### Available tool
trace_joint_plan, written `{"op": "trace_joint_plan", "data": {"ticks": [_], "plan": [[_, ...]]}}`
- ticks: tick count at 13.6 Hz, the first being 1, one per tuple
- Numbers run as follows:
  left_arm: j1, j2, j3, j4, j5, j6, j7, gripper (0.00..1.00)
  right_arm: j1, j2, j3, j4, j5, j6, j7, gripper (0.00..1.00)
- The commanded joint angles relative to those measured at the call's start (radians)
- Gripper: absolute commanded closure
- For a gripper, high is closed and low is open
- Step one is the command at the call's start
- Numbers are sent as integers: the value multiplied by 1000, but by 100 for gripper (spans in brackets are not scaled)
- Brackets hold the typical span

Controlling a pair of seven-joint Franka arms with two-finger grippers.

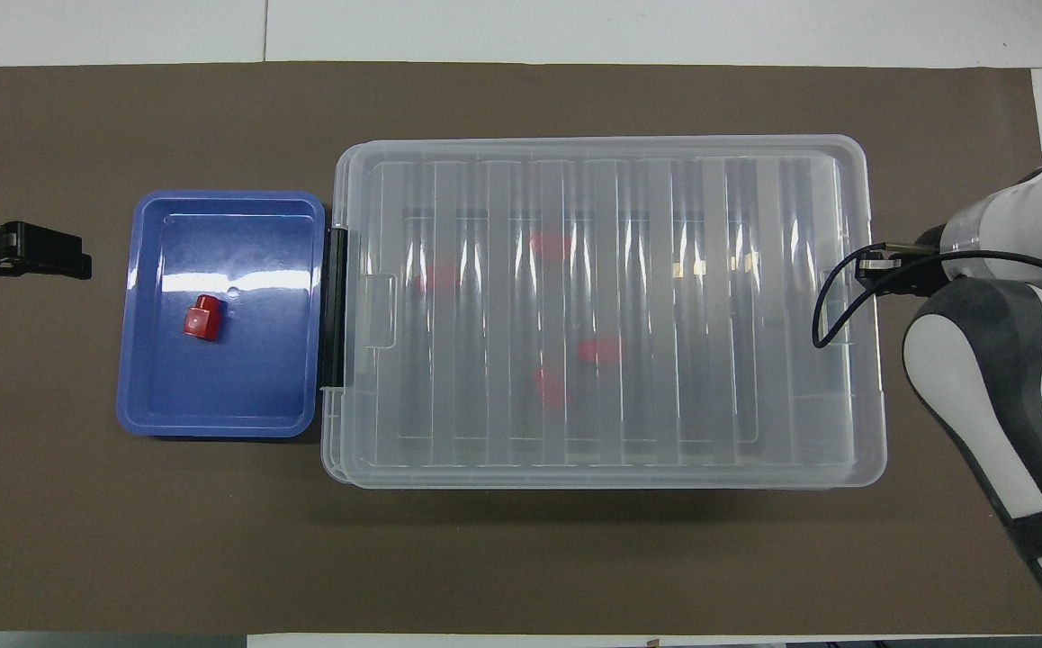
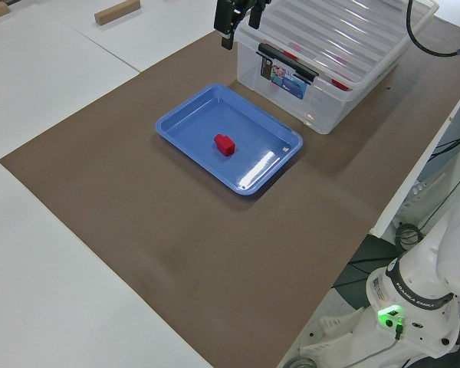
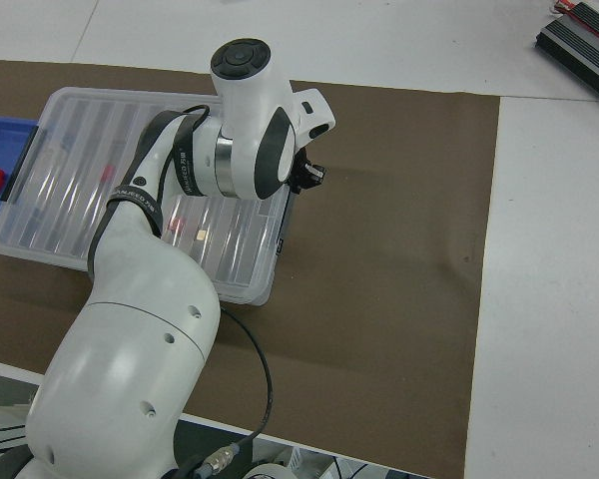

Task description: Place red block in blue tray from box

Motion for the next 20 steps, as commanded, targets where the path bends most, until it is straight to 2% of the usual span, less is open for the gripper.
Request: {"op": "trace_joint_plan", "data": {"ticks": [1,4,8,11,12,13,14,15,17,20], "plan": [[-9,-20,10,-20,10,-6,0,0,-2,-4,13,-27,15,26,30,100],[-9,-20,10,-20,10,-6,0,0,-4,11,13,20,15,-18,26,100],[-9,-20,10,-20,10,-6,0,0,-4,25,-4,176,13,-209,16,100],[-11,-20,10,-20,10,-6,0,0,-4,25,-41,330,12,-402,15,100],[-9,-20,12,-20,10,-6,0,0,-4,25,-47,364,13,-450,15,96],[-11,-20,10,-20,10,-6,0,0,-4,20,-67,381,13,-489,13,67],[-11,-20,10,-20,10,-6,0,0,-2,11,-82,382,13,-507,-2,7],[-9,-20,10,-20,10,-6,0,0,-2,2,-91,385,10,-530,-69,0],[-9,-20,10,-20,10,-6,0,0,-2,2,-111,440,-4,-565,-180,0],[-9,-20,10,-20,10,-6,0,0,-2,-1,-130,439,-1,-564,-180,0]]}}
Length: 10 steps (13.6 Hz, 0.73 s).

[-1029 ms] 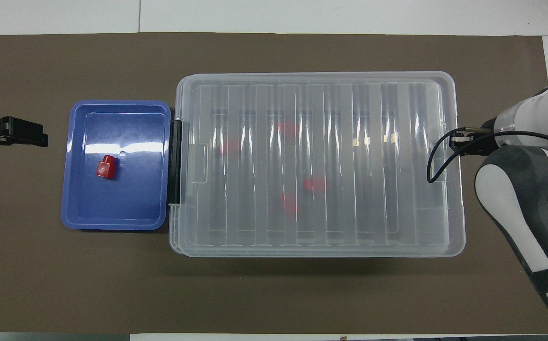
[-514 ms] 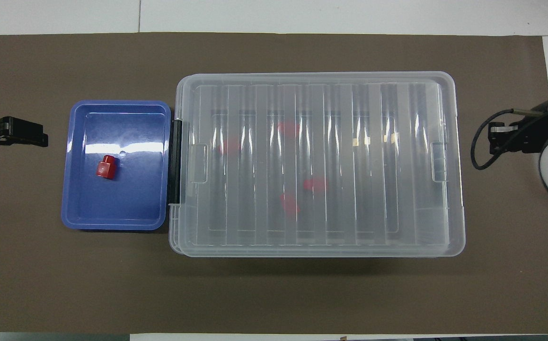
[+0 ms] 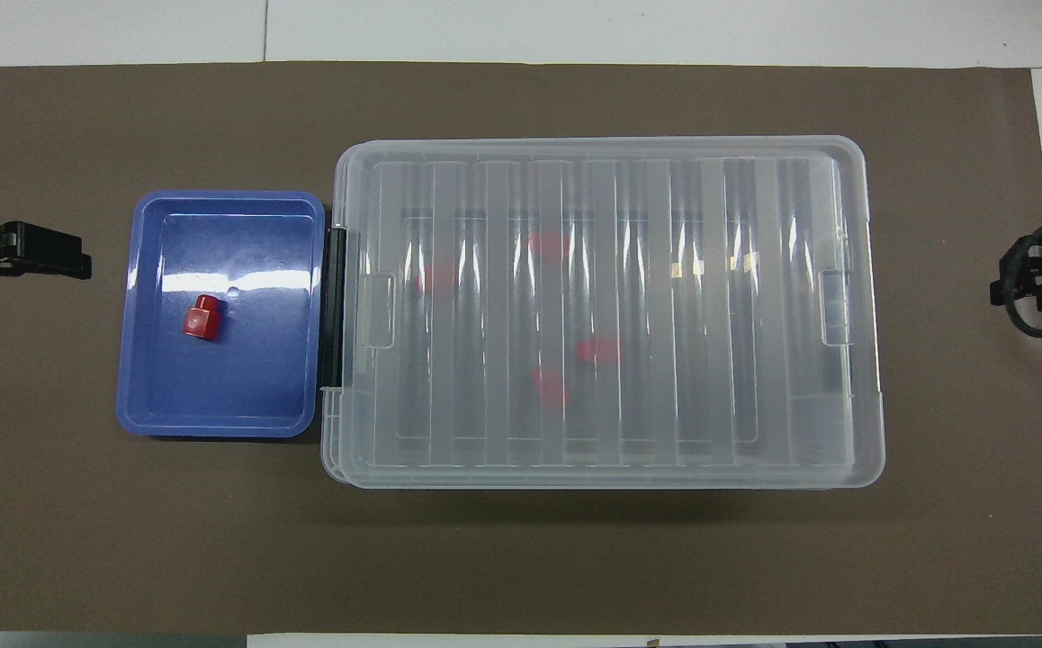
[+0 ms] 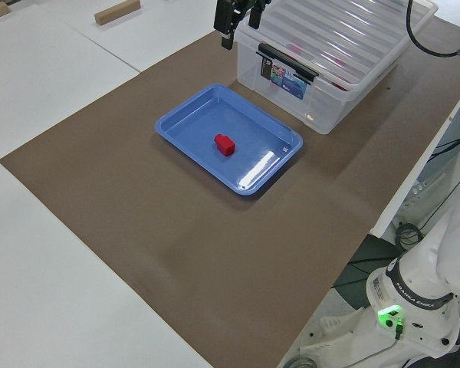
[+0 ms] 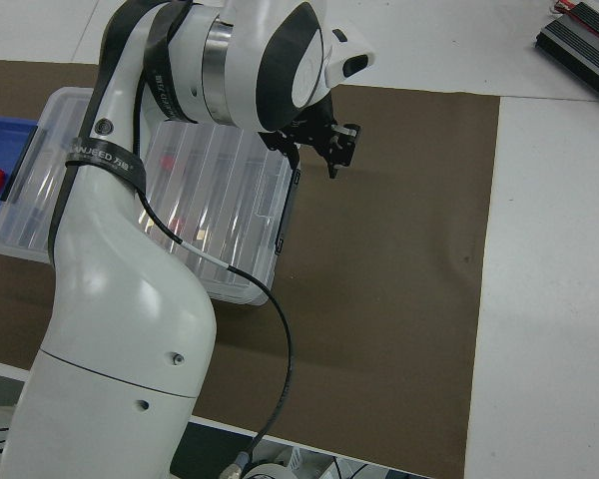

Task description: Place red block in blue tray from box

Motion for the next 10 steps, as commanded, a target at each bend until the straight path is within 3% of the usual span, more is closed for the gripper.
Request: {"op": "trace_joint_plan", "data": {"ticks": [1,10], "plan": [[-9,-20,10,-20,10,-6,0,0,-1,0,-3,10,0,-14,-21,0],[-9,-20,10,-20,10,-6,0,0,0,1,-2,10,0,-17,-25,0]]}}
